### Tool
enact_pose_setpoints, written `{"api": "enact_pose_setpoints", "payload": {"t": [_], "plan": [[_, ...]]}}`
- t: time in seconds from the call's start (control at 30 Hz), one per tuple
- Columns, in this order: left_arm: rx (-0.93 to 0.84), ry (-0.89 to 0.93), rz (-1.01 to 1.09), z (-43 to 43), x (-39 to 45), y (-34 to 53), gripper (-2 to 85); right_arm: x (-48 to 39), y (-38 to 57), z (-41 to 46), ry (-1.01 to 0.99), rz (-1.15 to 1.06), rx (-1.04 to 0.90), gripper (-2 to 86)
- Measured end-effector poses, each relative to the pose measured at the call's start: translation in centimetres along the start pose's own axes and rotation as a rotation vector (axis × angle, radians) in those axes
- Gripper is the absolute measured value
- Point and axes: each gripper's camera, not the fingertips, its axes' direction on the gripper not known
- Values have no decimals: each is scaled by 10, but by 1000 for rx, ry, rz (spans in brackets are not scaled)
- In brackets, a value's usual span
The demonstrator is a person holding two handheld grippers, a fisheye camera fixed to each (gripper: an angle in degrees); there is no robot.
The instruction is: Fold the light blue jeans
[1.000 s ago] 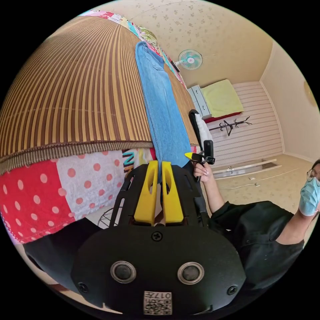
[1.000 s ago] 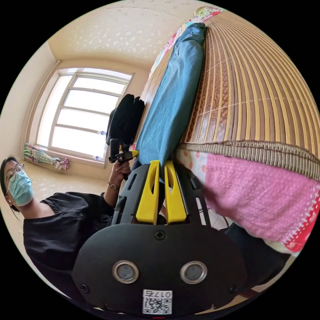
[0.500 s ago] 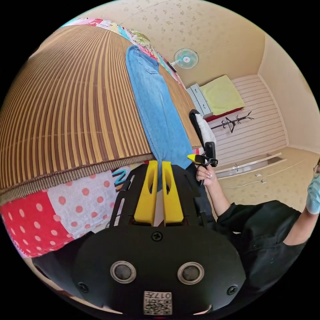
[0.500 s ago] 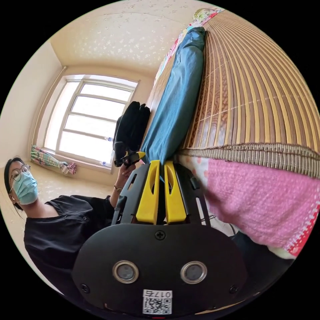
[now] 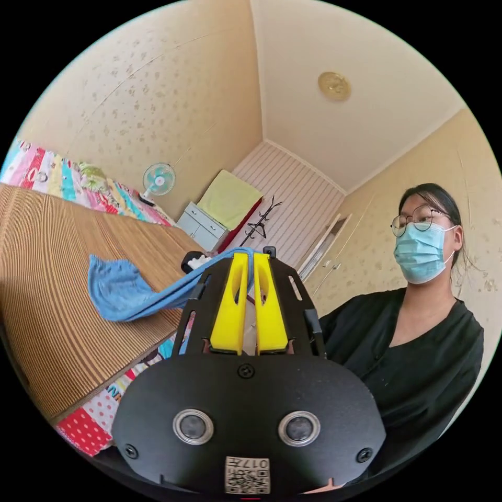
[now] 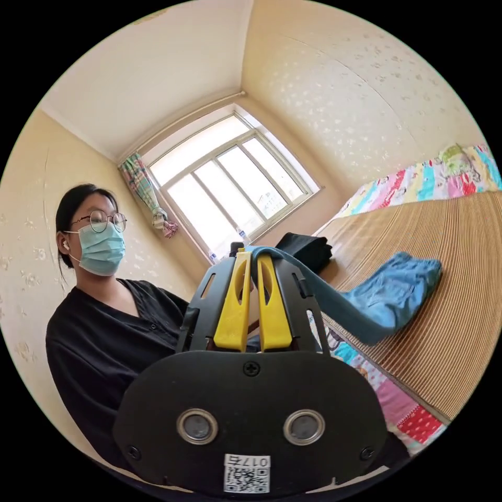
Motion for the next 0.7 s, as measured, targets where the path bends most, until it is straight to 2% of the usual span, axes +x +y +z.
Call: {"api": "enact_pose_setpoints", "payload": {"t": [0.17, 0.37, 0.5, 0.6, 0.7], "plan": [[98, 50, 207, -3, 112, -73, -6, -110, -70, -10, -12, -232, 57, 19], [202, 29, 311, -5, 186, -145, -7, -196, -137, -3, -1, -393, 107, 20], [250, -11, 290, 1, 186, -176, -6, -199, -173, 10, 97, -365, 133, 19], [238, -165, 200, 11, 152, -198, -7, -158, -204, 34, 171, -264, 58, 17], [175, -329, 81, 29, 81, -224, -7, -87, -233, 65, 307, -132, -7, 16]]}}
